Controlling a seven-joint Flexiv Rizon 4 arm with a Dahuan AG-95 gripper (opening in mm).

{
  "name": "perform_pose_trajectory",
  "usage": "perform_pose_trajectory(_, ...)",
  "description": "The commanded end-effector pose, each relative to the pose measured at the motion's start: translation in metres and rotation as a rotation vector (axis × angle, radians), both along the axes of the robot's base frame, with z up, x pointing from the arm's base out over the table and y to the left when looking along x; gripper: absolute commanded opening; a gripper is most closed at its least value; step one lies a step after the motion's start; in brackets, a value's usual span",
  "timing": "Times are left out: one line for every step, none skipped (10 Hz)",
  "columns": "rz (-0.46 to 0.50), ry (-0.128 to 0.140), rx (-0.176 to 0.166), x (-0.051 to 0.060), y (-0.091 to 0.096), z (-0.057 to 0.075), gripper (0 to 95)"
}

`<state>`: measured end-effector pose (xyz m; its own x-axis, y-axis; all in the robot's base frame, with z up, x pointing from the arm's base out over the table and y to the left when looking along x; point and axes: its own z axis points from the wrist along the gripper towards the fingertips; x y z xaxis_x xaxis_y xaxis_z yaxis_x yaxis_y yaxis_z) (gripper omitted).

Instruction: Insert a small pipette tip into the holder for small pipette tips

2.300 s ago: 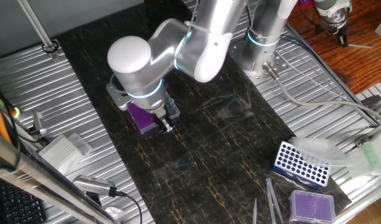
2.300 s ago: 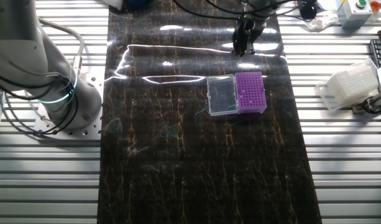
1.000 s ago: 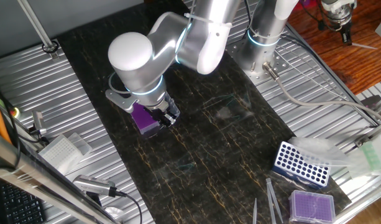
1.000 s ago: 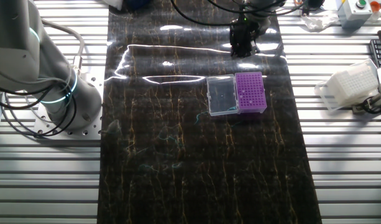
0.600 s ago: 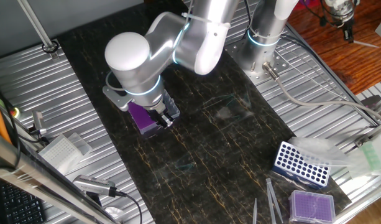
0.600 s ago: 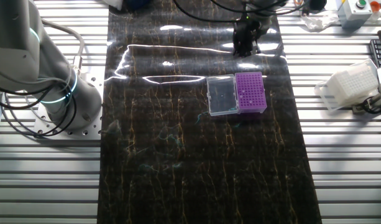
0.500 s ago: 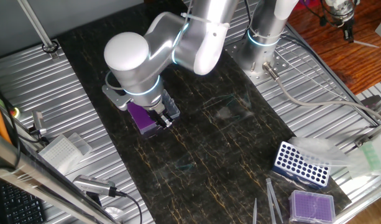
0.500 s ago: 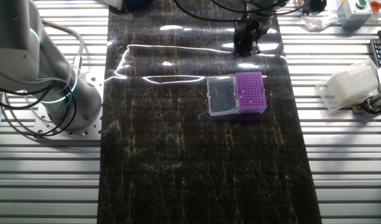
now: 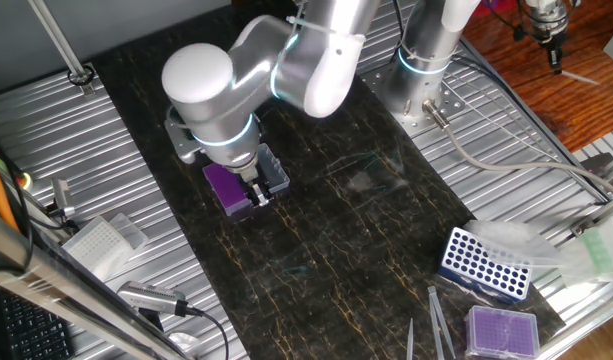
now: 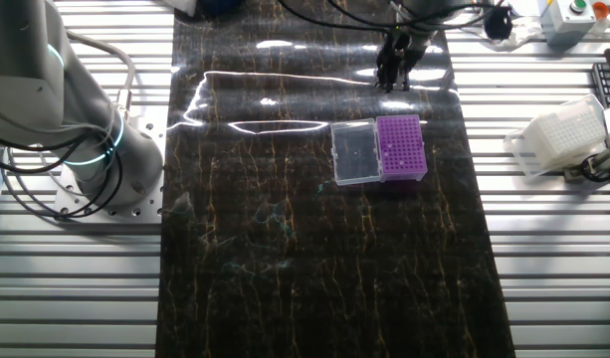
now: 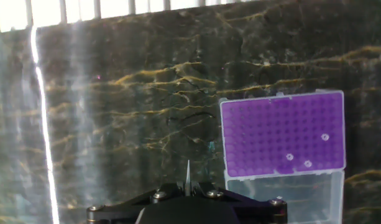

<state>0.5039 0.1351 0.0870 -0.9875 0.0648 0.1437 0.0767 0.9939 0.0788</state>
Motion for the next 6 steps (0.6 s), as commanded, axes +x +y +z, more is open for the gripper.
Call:
perform_pose_trajectory(-0.091, 0.017, 0.116, 0.0023, 0.0016, 0.0039, 0.0)
perform_pose_trajectory(-0.099, 0.021, 0.124, 0.0036, 0.0022, 0.0058, 0.0)
perform_pose_trajectory(-0.106, 0.027, 0.126, 0.0042, 0.0024, 0.0066, 0.0)
perform_pose_trajectory(-0.115, 0.034, 0.140, 0.0041, 0.0024, 0.0068, 0.0)
perform_pose_trajectory(-0.120, 0.038, 0.153, 0.0037, 0.0025, 0.0081, 0.0)
perform_pose_trajectory(-0.131, 0.047, 0.175, 0.0032, 0.0029, 0.0106, 0.0)
